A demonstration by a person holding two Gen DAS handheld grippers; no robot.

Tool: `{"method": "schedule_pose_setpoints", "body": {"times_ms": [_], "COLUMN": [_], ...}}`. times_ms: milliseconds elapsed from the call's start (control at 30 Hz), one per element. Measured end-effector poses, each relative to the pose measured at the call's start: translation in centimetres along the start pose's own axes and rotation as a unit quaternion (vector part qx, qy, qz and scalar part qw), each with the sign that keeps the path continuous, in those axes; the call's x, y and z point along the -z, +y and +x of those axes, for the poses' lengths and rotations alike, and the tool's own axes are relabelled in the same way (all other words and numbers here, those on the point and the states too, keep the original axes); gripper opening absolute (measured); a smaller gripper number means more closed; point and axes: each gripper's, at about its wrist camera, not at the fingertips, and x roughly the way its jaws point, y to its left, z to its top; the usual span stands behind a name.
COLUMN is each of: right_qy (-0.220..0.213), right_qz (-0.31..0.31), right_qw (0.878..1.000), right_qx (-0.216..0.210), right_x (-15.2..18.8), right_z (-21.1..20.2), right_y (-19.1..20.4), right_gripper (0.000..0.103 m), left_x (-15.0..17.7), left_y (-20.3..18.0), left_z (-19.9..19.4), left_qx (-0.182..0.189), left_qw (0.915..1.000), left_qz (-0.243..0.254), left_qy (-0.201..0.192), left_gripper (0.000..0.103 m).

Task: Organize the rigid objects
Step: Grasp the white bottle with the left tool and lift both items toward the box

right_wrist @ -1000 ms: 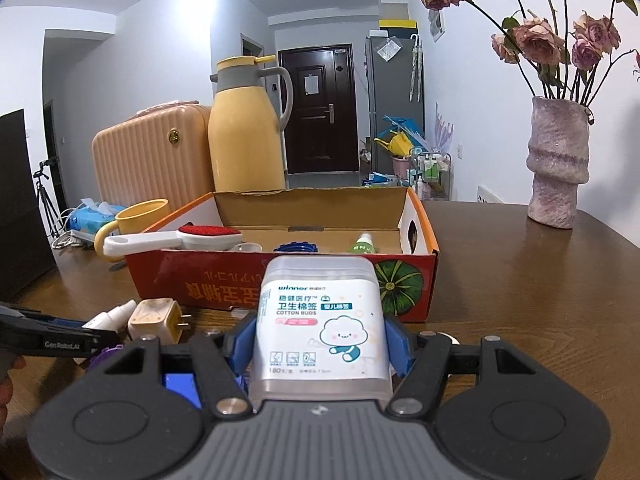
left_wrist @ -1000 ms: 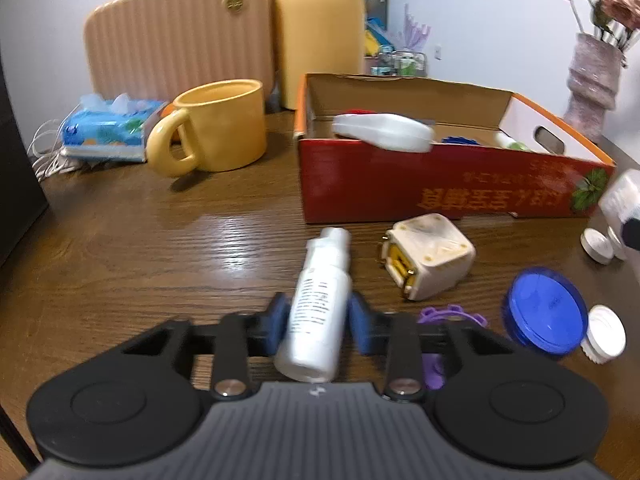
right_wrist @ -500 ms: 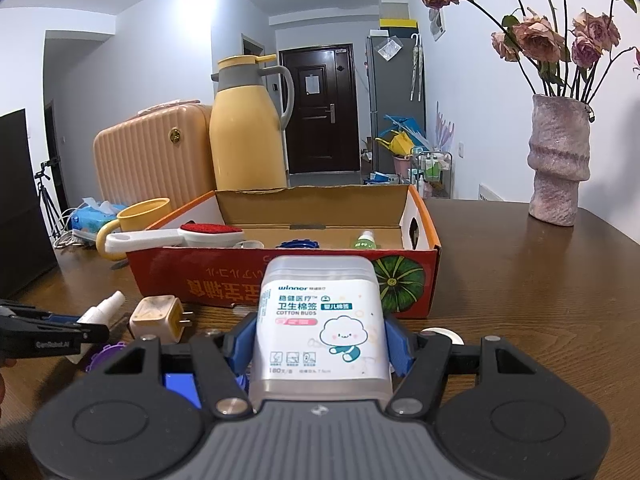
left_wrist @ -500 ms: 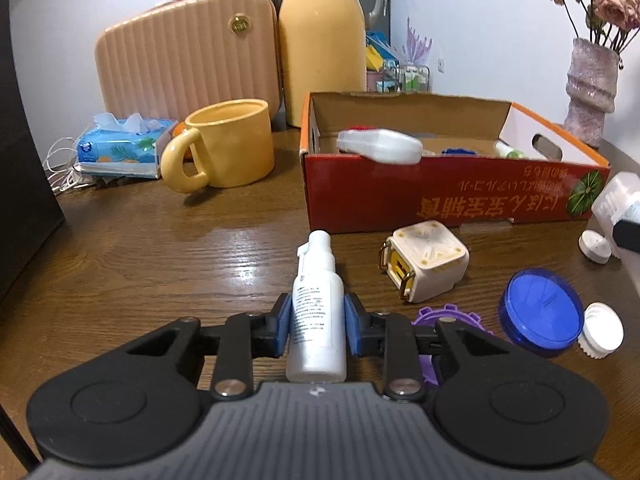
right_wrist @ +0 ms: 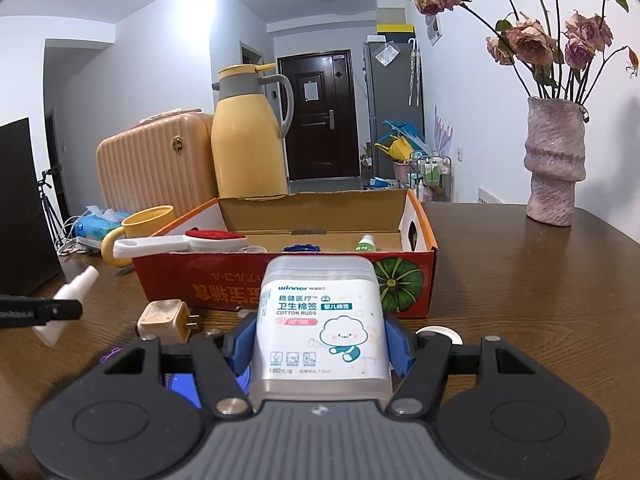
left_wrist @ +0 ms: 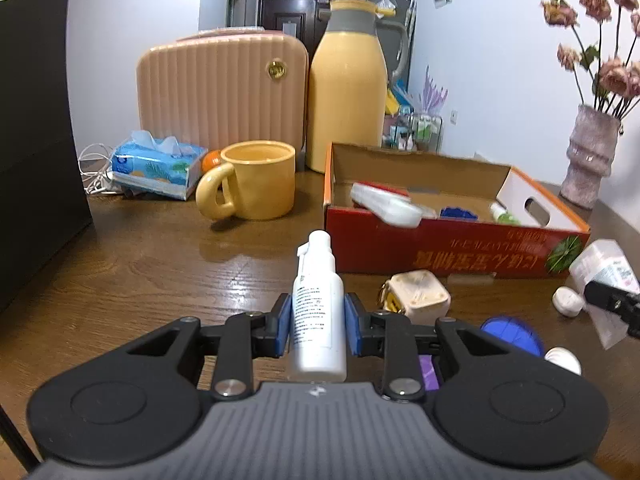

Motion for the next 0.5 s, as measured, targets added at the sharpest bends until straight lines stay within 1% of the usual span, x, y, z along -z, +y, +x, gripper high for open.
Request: {"method": "schedule_pose_setpoints", "body": {"times_ms": [367, 500], "right_qy": [-0.017, -0.023], "right_qz": [-0.001, -0.001], "right_qw": [1.000, 1.000], "right_qx": [0.004, 0.007], "right_x": [-0.6, -1.0], "right_z": [-1.2, -1.4], "right_y": [0.1, 0.2], "right_gripper": [0.064, 0.064], "left_x": [-1.1, -1.9], "left_y": [-0.5, -0.9], "left_z": [-2.2, -2.9], "left_qx": [0.003, 0.011], "left_qw": [0.9994, 0.9987], "left_qz": [0.005, 0.012], "left_qy": [-0.033, -0.048], "left_gripper": [0.028, 0.028]}}
